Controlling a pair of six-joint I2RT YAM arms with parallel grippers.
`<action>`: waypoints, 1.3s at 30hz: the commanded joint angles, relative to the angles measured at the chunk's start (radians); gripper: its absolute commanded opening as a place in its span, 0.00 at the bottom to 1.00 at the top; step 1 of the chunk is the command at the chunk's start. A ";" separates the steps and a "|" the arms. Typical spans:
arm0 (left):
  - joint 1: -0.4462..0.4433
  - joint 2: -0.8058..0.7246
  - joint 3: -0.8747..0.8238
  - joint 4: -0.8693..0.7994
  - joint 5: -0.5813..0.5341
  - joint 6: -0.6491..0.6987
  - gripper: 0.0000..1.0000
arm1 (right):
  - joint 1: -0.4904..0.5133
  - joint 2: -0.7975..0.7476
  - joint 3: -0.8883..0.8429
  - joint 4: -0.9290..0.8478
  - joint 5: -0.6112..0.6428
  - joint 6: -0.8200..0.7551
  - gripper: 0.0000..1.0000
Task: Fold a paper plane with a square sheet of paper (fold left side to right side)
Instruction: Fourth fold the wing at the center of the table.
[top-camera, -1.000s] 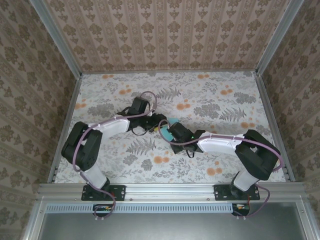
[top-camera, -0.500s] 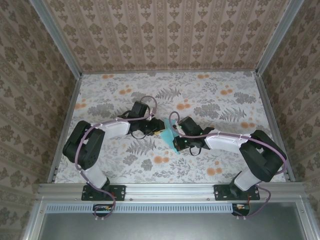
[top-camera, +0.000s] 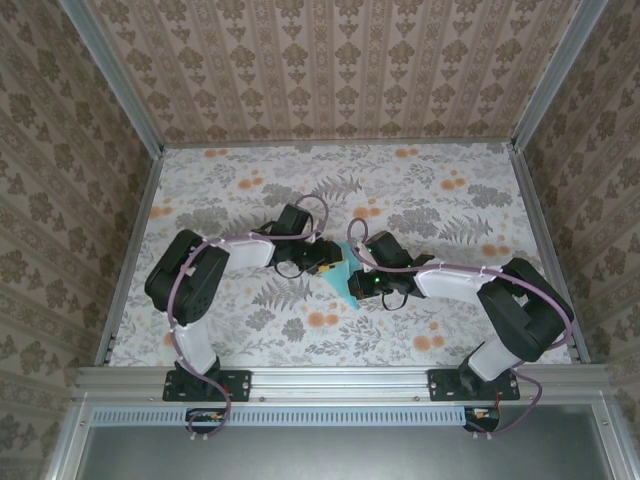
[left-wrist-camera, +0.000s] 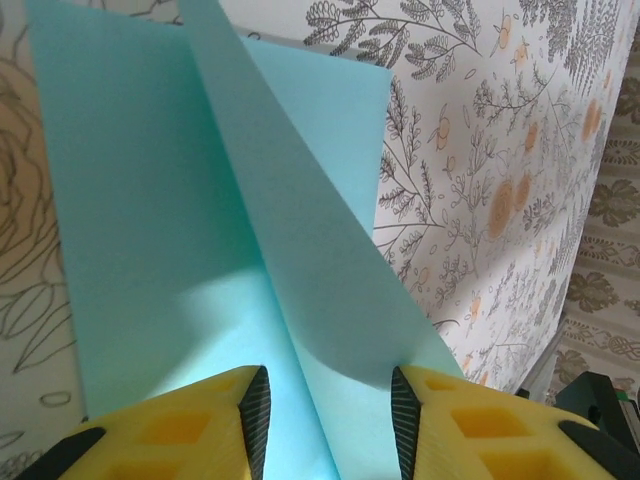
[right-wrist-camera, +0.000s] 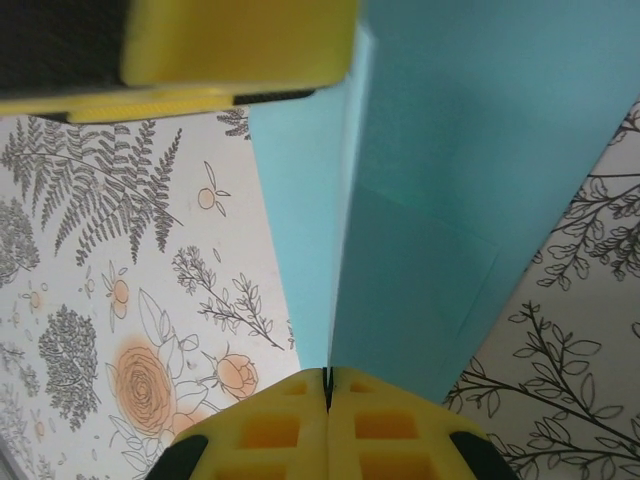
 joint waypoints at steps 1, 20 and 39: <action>-0.010 0.030 0.031 0.005 0.018 -0.018 0.41 | -0.011 0.017 -0.018 0.029 -0.044 0.026 0.02; -0.011 0.089 0.050 -0.073 -0.024 -0.004 0.43 | -0.056 -0.004 -0.012 0.053 -0.115 0.043 0.19; -0.010 0.084 0.053 -0.081 -0.028 0.004 0.43 | -0.153 0.058 0.037 0.145 -0.251 0.140 0.34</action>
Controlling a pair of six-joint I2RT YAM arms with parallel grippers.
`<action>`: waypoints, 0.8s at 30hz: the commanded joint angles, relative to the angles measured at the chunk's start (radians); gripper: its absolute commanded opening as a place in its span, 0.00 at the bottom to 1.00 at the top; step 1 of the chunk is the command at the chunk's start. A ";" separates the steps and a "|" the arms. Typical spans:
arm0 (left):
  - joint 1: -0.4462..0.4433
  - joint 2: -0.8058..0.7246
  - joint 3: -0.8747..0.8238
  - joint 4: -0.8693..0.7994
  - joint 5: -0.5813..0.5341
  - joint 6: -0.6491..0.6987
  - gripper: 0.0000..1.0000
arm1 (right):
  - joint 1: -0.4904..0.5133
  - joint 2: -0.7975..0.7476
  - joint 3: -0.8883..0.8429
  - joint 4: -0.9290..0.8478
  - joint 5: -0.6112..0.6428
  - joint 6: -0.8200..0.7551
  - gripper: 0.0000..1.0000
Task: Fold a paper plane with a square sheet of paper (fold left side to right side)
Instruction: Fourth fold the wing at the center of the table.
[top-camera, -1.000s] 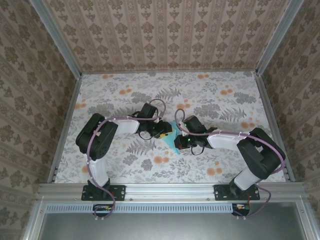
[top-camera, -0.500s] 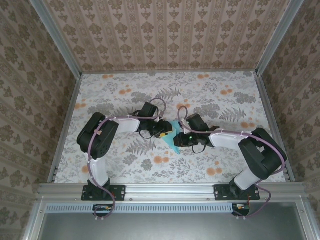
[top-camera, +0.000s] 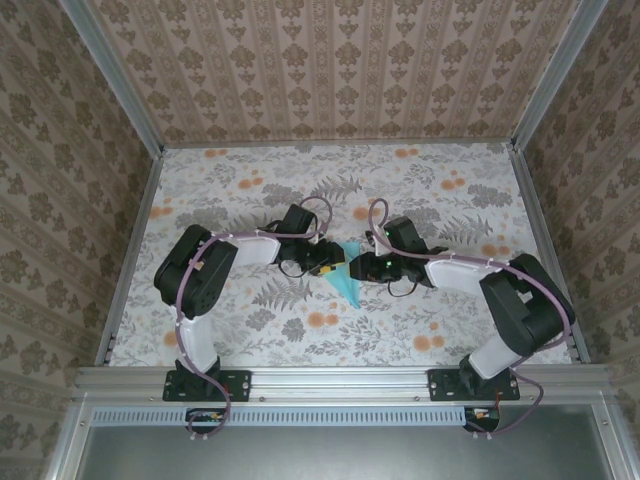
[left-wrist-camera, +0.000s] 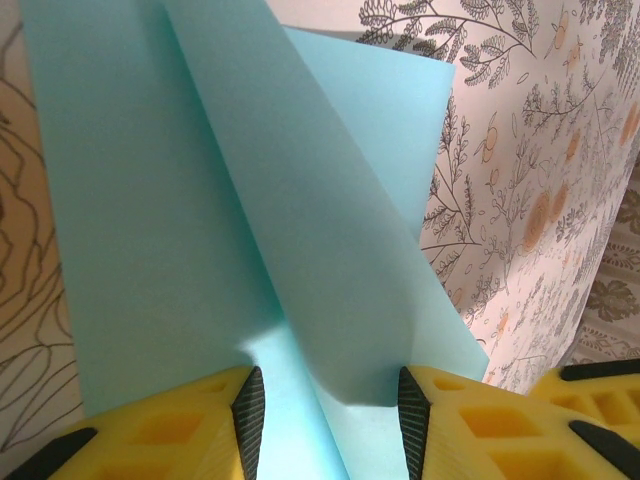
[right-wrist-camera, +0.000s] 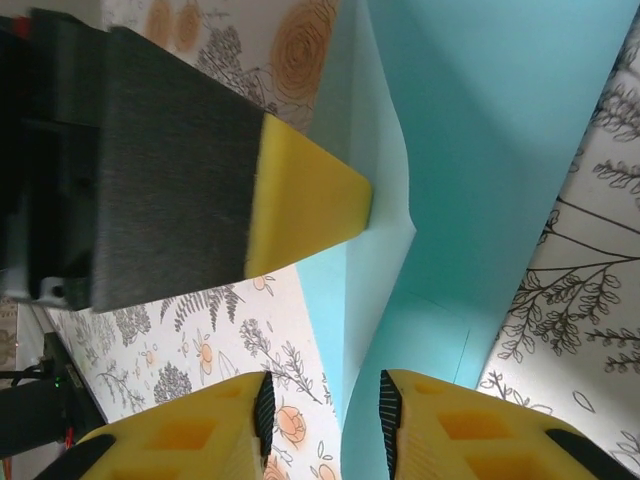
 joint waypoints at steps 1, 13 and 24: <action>-0.004 0.023 0.007 -0.047 -0.020 0.006 0.43 | 0.001 0.038 0.036 0.033 -0.046 0.031 0.34; -0.005 0.023 0.007 -0.046 -0.019 0.007 0.43 | 0.001 0.073 0.057 -0.011 -0.016 0.008 0.08; -0.003 0.025 0.006 -0.048 -0.018 0.010 0.43 | 0.000 0.096 0.096 -0.142 0.087 -0.059 0.05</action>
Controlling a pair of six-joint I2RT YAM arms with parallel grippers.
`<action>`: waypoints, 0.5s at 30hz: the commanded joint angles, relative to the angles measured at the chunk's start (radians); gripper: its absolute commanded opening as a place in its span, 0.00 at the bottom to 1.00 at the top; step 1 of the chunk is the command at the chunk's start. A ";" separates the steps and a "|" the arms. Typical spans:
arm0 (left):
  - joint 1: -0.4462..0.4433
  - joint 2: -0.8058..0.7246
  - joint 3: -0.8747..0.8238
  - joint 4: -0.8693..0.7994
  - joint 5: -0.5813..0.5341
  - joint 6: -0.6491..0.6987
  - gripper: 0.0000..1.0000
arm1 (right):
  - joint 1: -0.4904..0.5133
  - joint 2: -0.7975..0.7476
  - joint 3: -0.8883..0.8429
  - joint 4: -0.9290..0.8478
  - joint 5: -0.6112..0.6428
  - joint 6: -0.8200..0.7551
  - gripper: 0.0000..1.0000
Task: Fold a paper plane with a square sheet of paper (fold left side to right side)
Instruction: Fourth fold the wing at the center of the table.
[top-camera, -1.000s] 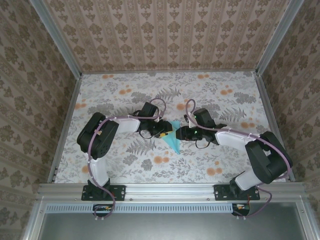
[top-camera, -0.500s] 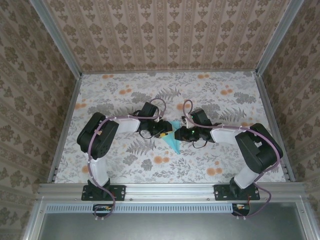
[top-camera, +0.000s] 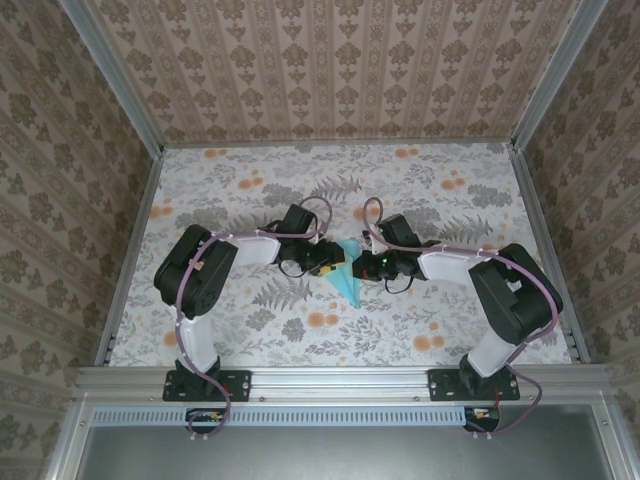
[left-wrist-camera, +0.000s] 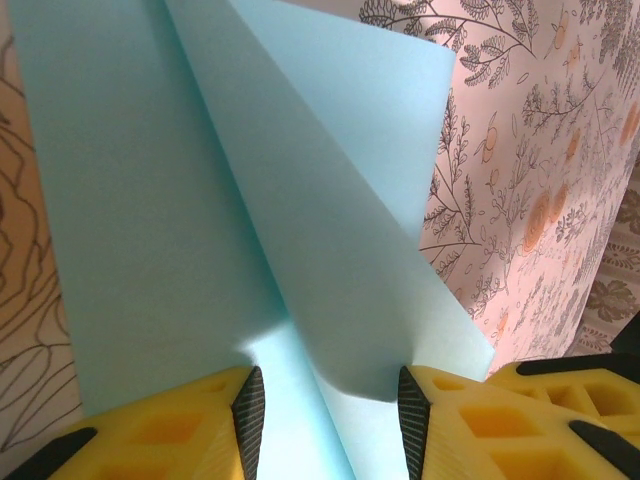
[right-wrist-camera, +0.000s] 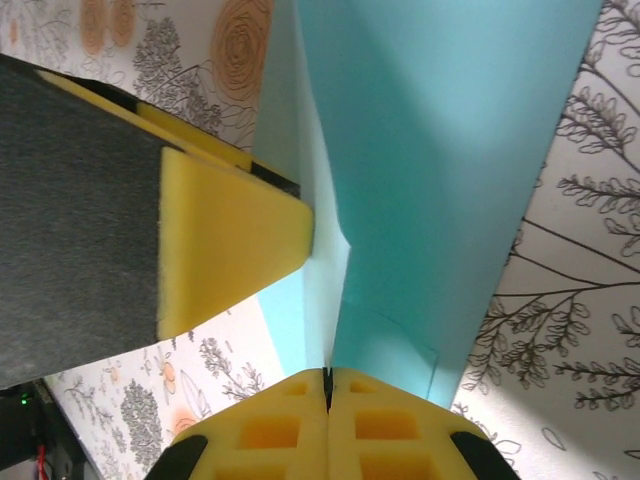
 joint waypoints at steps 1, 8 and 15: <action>-0.002 0.025 0.007 -0.049 -0.018 0.010 0.43 | 0.000 0.026 0.025 -0.060 0.047 -0.033 0.05; -0.004 0.023 0.004 -0.050 -0.019 0.010 0.43 | 0.000 0.039 0.033 -0.086 0.068 -0.047 0.05; -0.003 0.022 0.003 -0.050 -0.020 0.010 0.43 | 0.001 0.053 0.043 -0.101 0.085 -0.057 0.06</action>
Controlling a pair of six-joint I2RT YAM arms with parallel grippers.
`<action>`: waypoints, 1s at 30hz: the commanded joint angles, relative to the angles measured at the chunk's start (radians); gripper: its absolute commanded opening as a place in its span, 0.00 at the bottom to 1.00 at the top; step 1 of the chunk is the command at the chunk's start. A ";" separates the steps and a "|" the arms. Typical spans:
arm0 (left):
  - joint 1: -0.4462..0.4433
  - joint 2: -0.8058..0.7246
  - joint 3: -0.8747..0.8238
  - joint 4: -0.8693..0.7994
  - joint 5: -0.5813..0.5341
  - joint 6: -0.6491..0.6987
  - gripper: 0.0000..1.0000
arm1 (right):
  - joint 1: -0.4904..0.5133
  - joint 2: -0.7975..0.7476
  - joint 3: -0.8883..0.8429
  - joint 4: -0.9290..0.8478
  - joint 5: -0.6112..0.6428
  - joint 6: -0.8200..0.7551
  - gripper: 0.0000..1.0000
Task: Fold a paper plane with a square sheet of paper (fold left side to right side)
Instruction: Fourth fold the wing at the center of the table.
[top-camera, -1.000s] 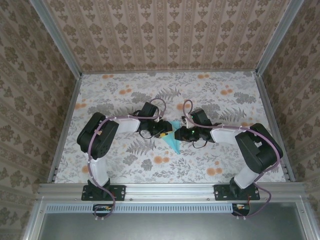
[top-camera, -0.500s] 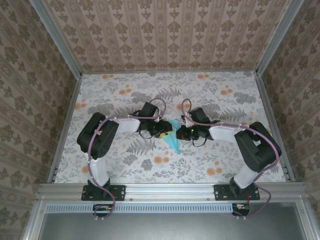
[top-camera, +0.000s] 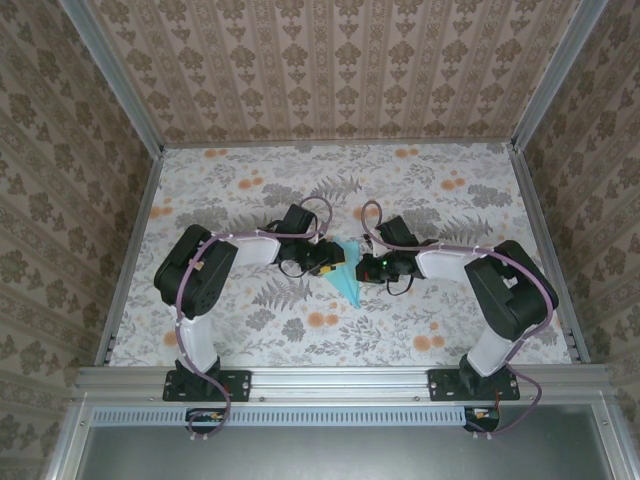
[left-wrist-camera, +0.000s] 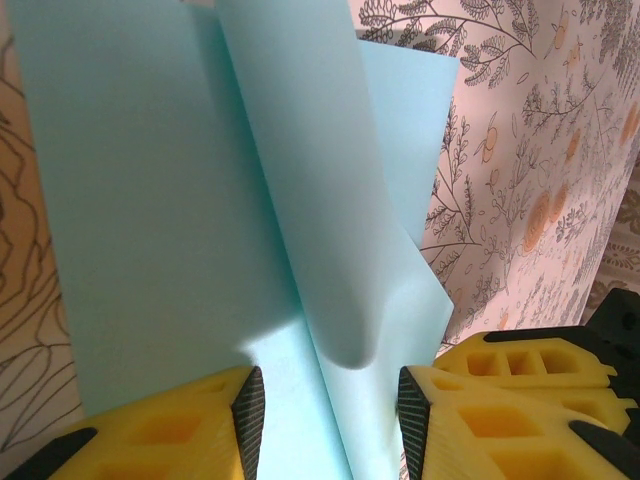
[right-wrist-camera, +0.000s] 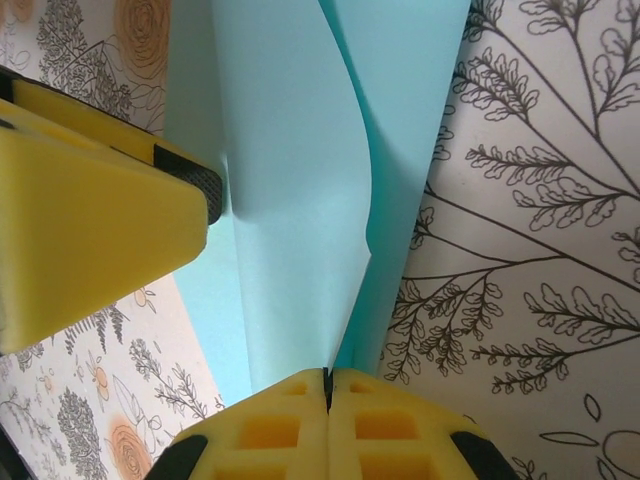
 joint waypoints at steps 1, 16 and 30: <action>-0.003 0.022 0.002 -0.049 -0.020 0.011 0.43 | 0.002 0.024 0.032 -0.037 0.026 -0.025 0.06; -0.003 0.022 0.001 -0.049 -0.019 0.010 0.43 | 0.001 0.051 0.047 -0.062 0.045 -0.043 0.06; 0.006 -0.045 0.030 -0.095 -0.020 0.056 0.46 | 0.016 0.092 0.040 -0.107 0.061 -0.049 0.06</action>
